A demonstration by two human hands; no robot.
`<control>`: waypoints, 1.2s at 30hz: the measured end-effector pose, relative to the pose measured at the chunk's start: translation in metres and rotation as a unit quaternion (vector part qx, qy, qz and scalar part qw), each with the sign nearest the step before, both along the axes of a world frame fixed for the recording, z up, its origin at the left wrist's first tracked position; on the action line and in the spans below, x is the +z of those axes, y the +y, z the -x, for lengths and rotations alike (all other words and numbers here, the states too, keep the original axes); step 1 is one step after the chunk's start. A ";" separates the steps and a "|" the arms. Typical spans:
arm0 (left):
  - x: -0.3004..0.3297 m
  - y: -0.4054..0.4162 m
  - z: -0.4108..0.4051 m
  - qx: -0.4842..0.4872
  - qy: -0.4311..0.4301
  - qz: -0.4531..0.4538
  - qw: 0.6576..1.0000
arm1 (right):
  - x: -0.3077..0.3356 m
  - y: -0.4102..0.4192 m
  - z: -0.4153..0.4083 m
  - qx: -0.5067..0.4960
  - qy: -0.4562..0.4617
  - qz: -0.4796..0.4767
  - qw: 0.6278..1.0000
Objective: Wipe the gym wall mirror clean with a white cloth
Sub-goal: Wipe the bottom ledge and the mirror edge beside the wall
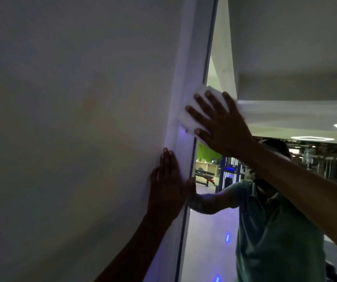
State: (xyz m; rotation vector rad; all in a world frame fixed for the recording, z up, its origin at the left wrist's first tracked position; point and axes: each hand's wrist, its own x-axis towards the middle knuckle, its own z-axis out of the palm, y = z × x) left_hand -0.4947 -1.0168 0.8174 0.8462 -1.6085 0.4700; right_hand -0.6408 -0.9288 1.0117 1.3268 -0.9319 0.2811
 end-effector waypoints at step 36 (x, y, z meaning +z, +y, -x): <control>-0.292 0.026 -0.014 -0.110 -0.038 -0.141 0.983 | -0.353 0.001 -0.034 -0.060 -0.080 -0.183 0.978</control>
